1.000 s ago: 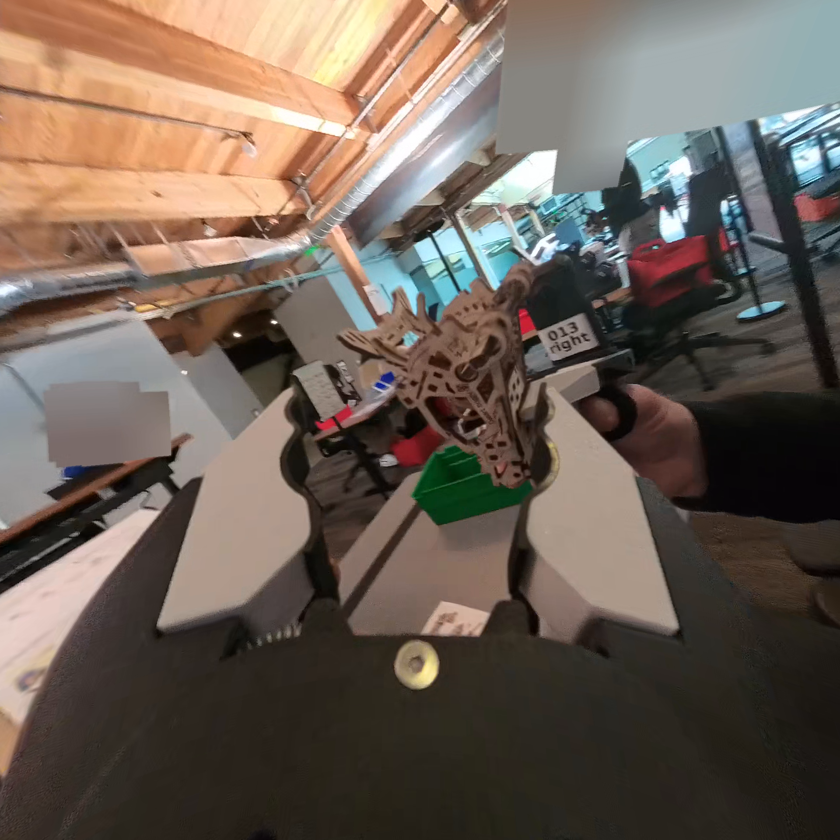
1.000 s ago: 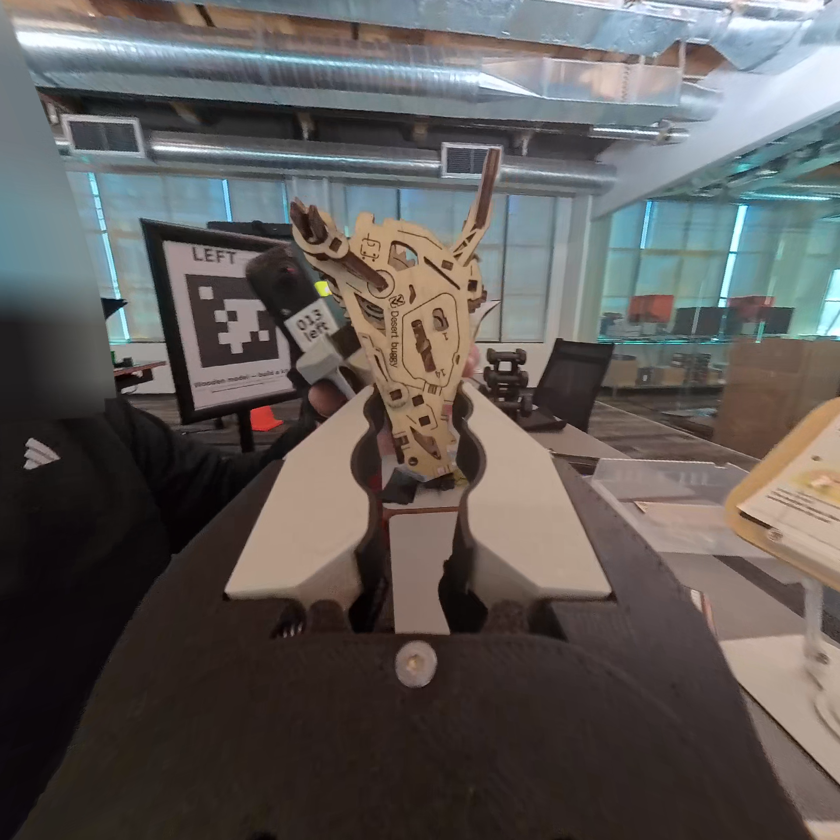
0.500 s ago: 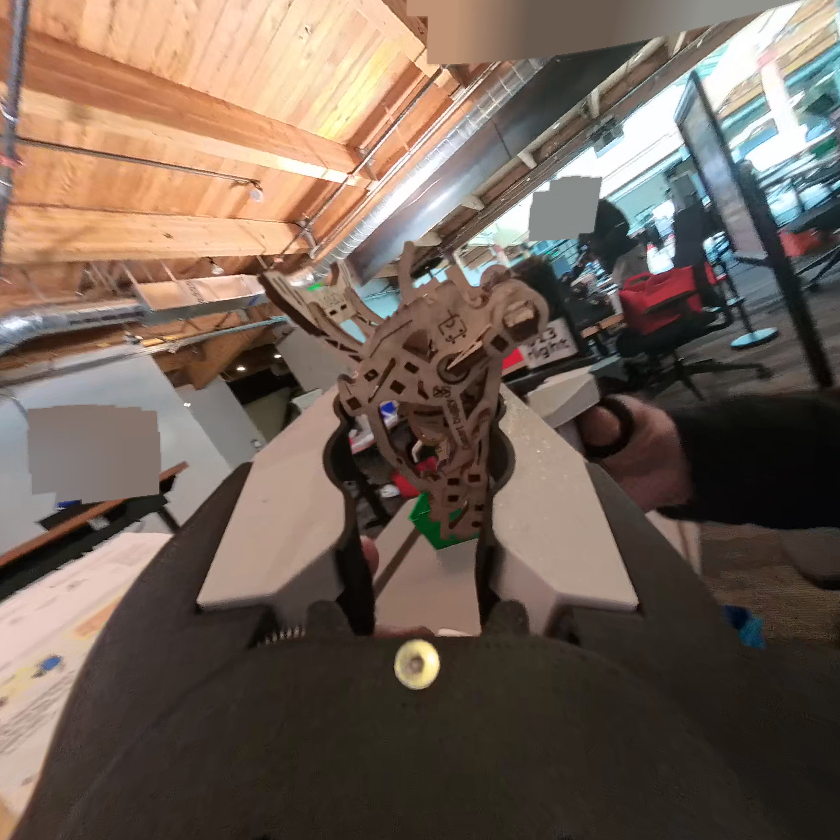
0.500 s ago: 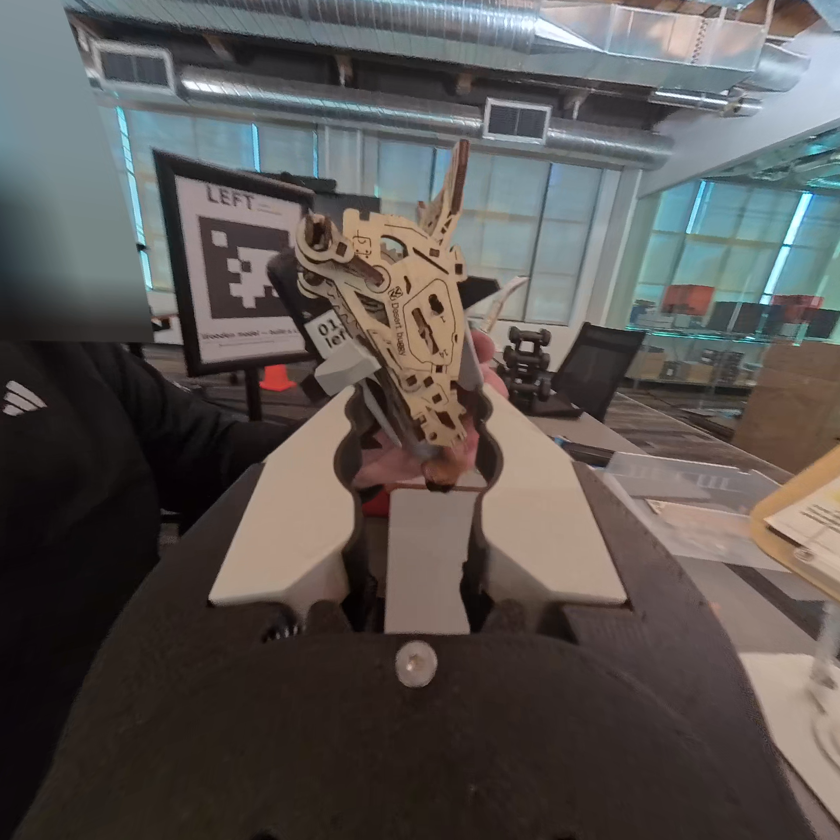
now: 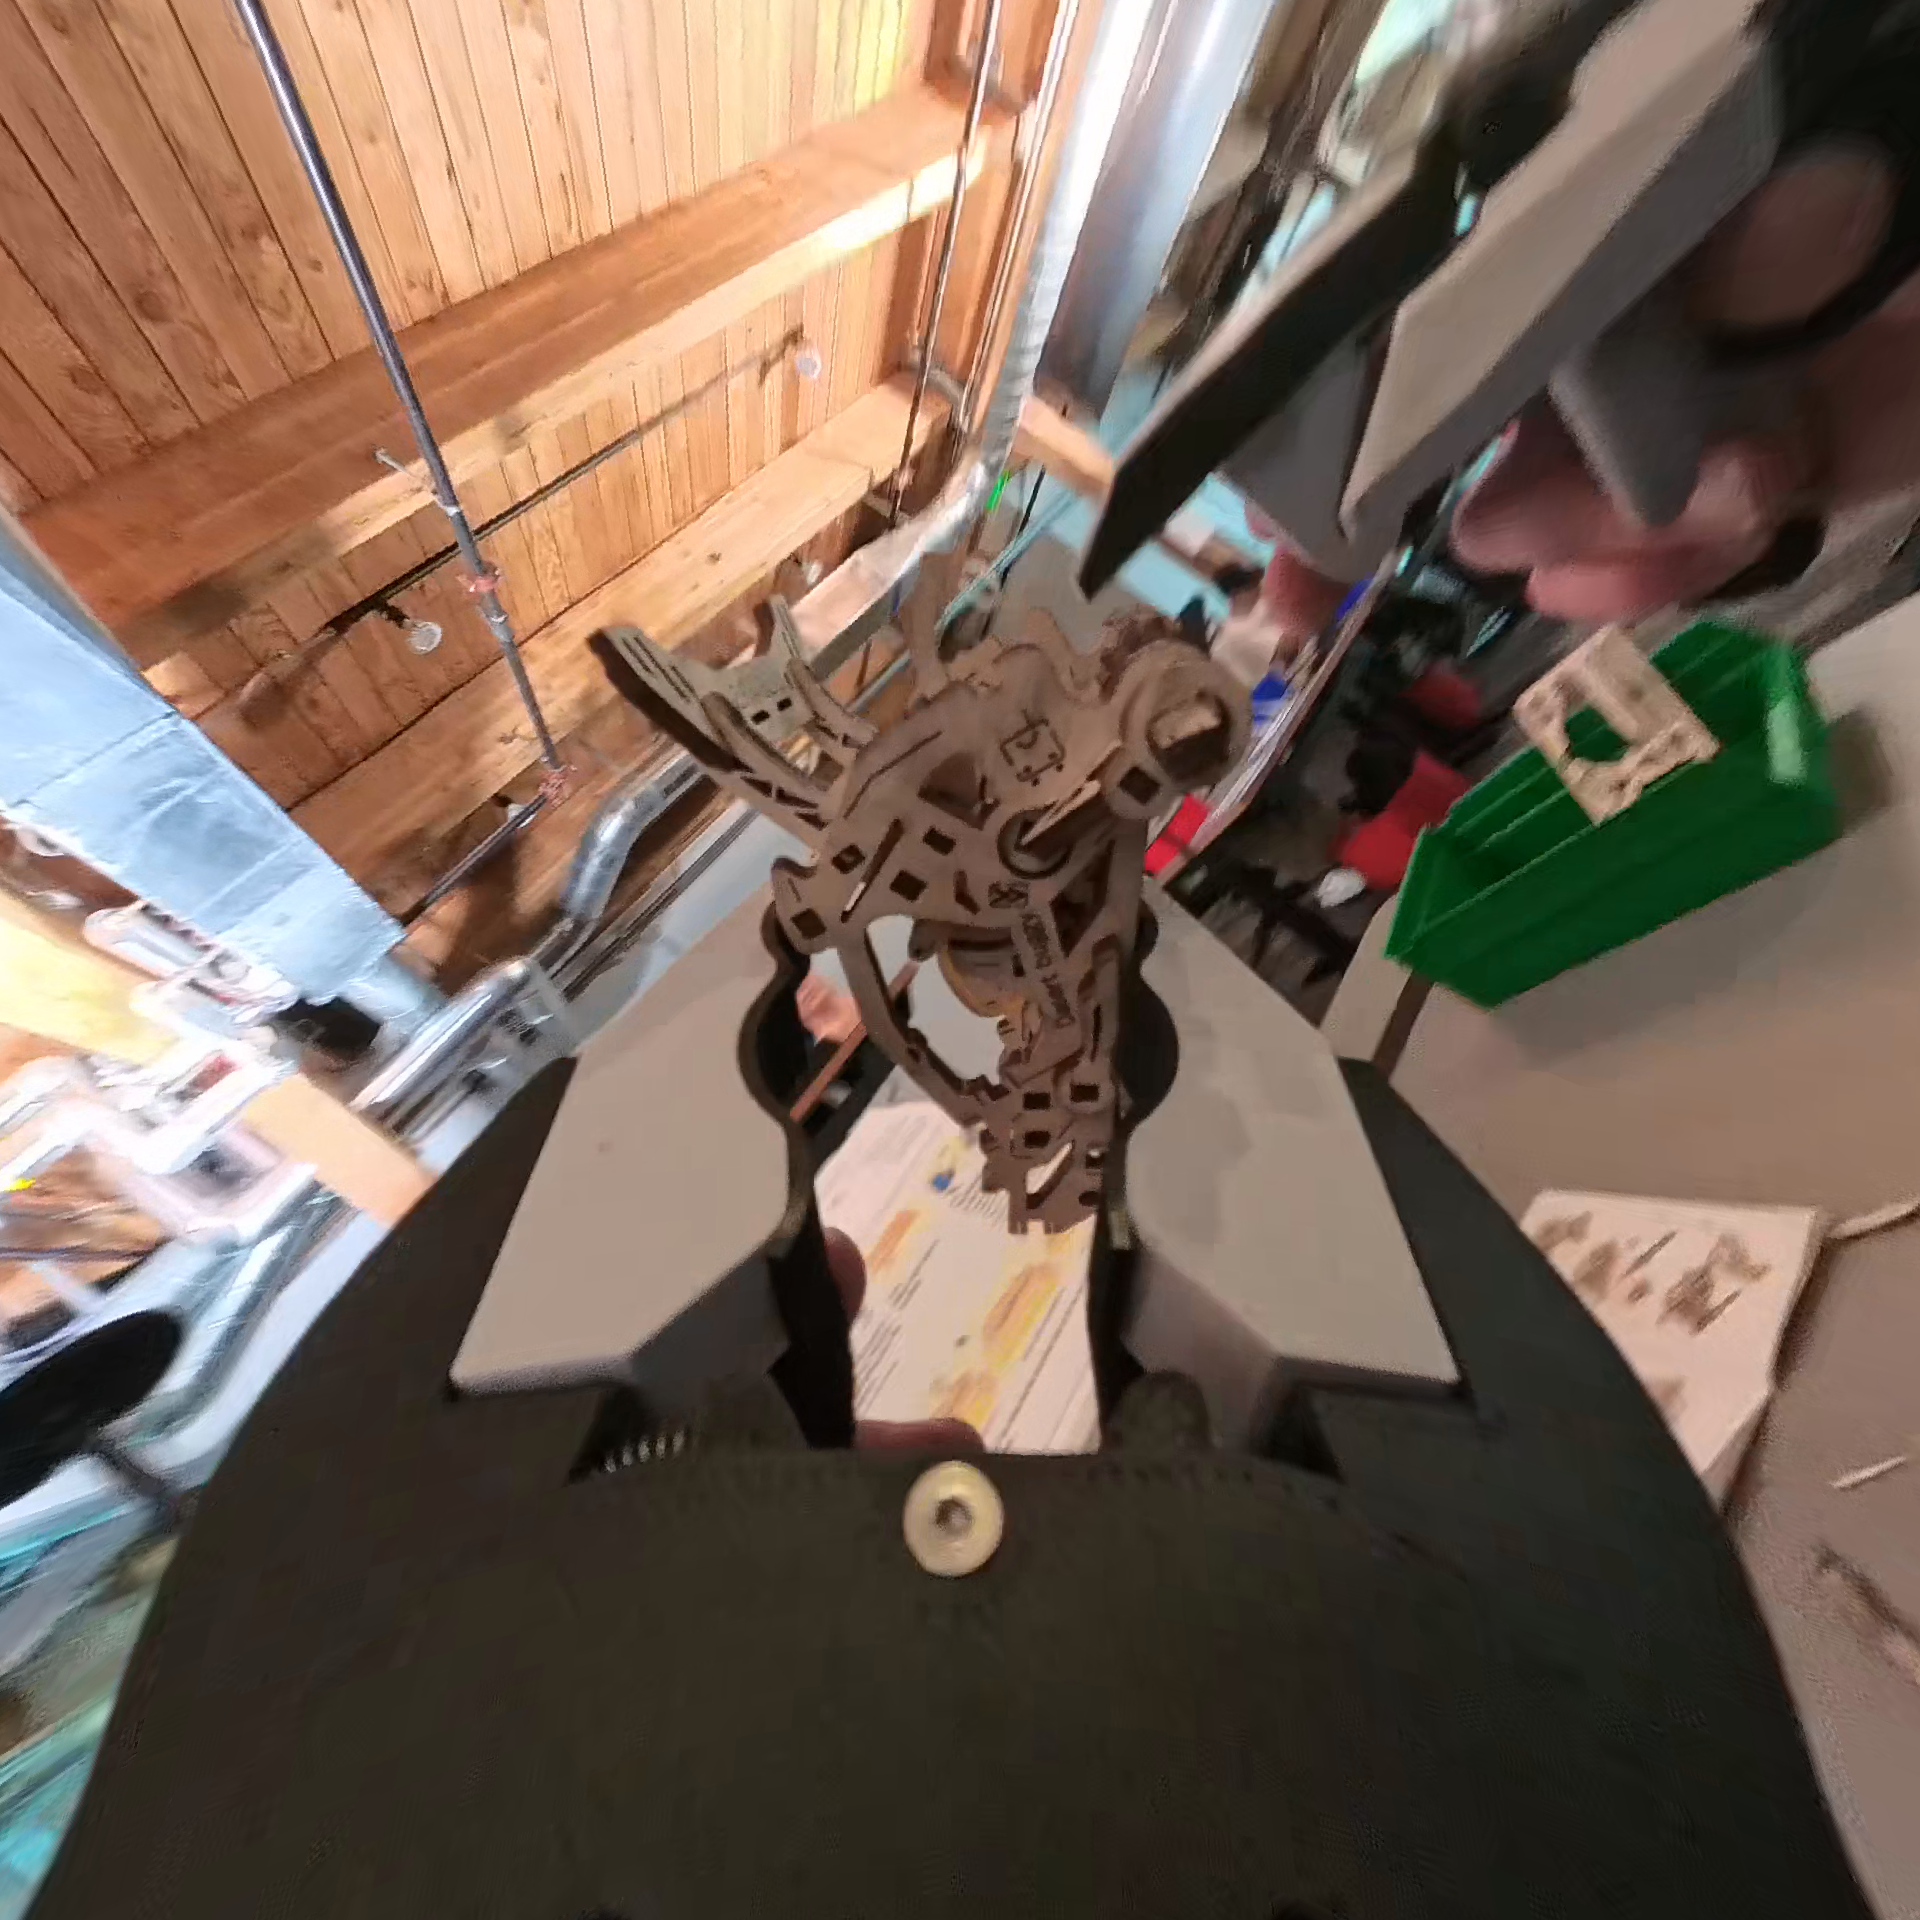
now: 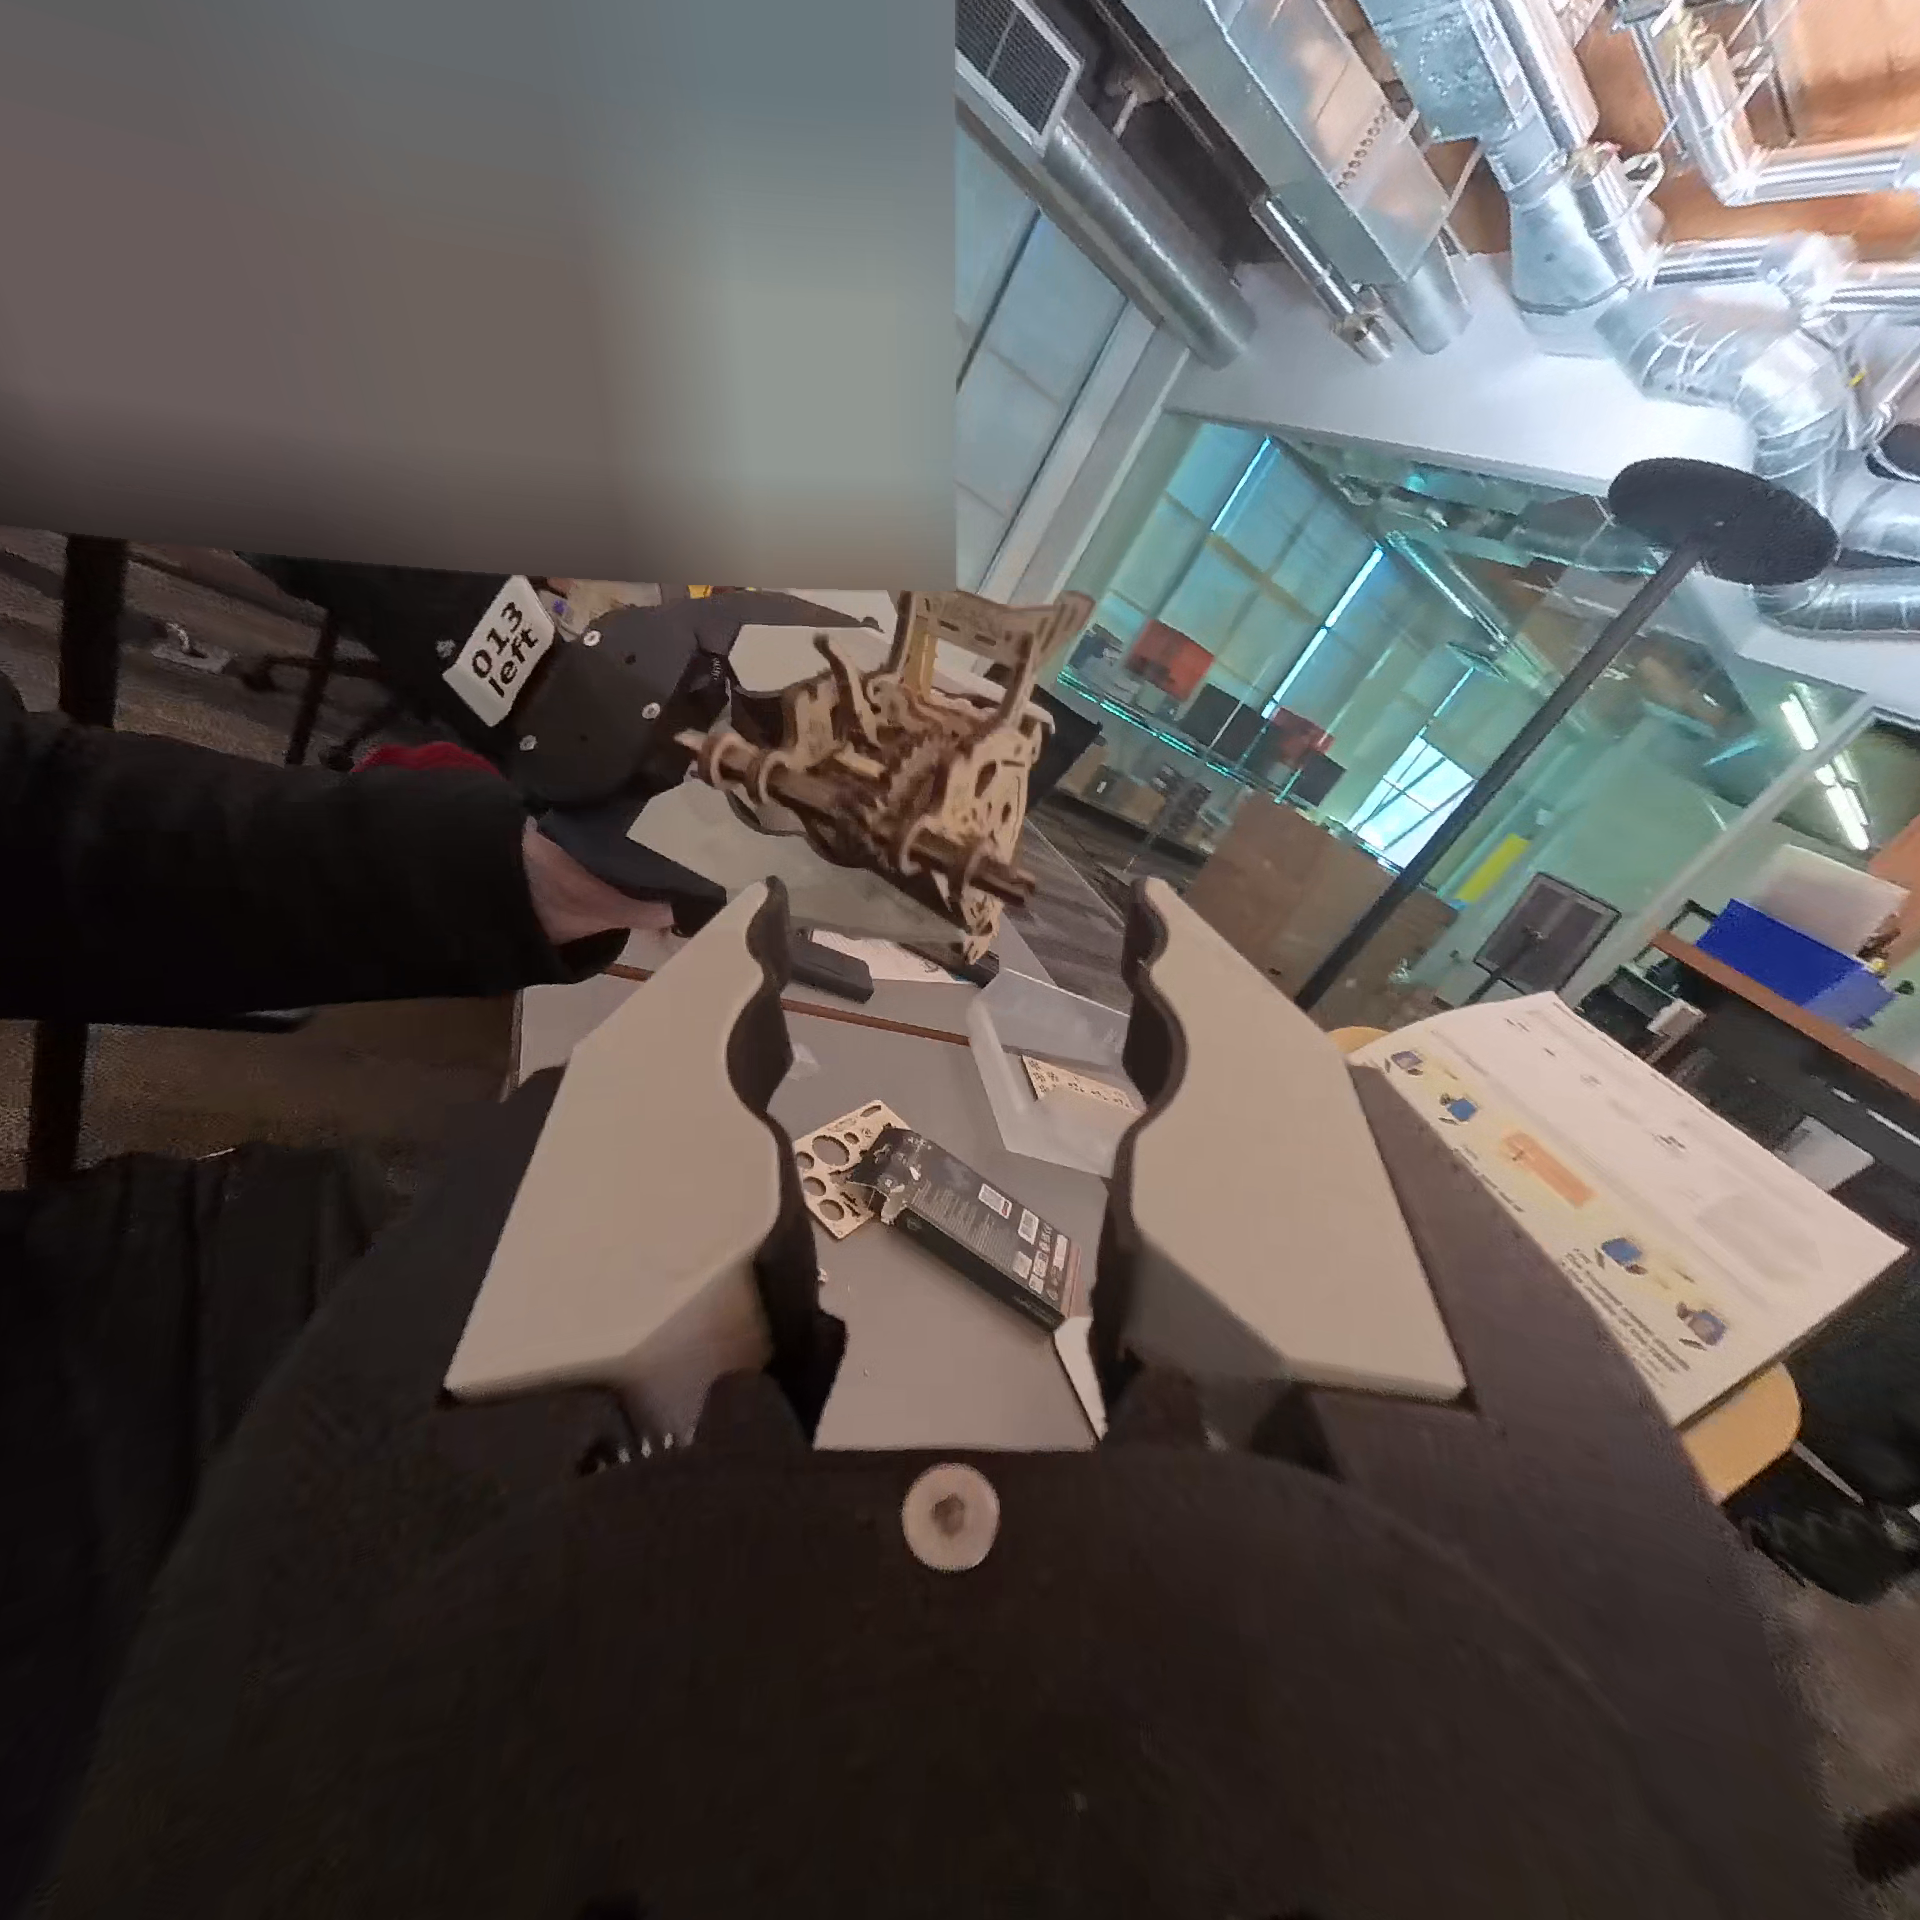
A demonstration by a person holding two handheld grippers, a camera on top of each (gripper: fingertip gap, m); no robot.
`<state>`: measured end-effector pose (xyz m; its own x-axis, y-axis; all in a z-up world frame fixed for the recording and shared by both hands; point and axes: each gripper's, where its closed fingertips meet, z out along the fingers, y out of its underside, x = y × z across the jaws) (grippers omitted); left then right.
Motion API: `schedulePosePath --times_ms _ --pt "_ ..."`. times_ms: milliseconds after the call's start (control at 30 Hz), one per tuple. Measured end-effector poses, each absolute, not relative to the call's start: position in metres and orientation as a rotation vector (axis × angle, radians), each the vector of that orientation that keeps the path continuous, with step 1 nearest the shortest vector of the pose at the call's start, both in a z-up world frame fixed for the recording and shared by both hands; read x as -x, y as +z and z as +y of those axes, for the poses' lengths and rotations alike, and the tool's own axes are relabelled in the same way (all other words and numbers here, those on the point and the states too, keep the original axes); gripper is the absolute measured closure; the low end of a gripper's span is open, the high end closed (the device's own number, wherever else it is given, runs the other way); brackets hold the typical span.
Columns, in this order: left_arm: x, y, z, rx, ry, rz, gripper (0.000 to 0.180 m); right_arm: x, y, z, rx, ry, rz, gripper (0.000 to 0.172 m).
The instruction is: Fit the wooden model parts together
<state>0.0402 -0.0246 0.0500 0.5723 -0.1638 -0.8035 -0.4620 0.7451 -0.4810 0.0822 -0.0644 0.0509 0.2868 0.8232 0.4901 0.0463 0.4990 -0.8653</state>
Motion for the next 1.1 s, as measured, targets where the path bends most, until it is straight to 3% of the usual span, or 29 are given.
schedulePosePath --times_ms 300,467,800,867,900,1100 --pt "-0.047 0.044 -0.019 0.830 0.668 1.064 0.124 -0.056 0.053 -0.058 1.158 0.725 -1.005 0.102" --pt "-0.048 0.045 -0.021 0.836 0.794 1.069 0.125 -0.051 0.037 -0.051 1.235 0.815 -1.025 0.123" --pt "-0.050 0.038 -0.023 0.937 0.719 1.136 0.121 -0.052 0.036 -0.047 1.245 1.151 -0.969 0.126" --pt "-0.050 0.035 -0.023 0.956 0.687 1.152 0.123 -0.053 0.036 -0.047 1.251 1.244 -0.947 0.125" --pt "-0.049 0.030 -0.022 0.991 0.671 1.174 0.136 -0.053 0.035 -0.046 1.257 1.263 -0.952 0.125" --pt "-0.046 0.027 -0.020 1.048 0.632 1.179 0.142 -0.062 0.039 -0.042 1.213 1.130 -0.981 0.124"
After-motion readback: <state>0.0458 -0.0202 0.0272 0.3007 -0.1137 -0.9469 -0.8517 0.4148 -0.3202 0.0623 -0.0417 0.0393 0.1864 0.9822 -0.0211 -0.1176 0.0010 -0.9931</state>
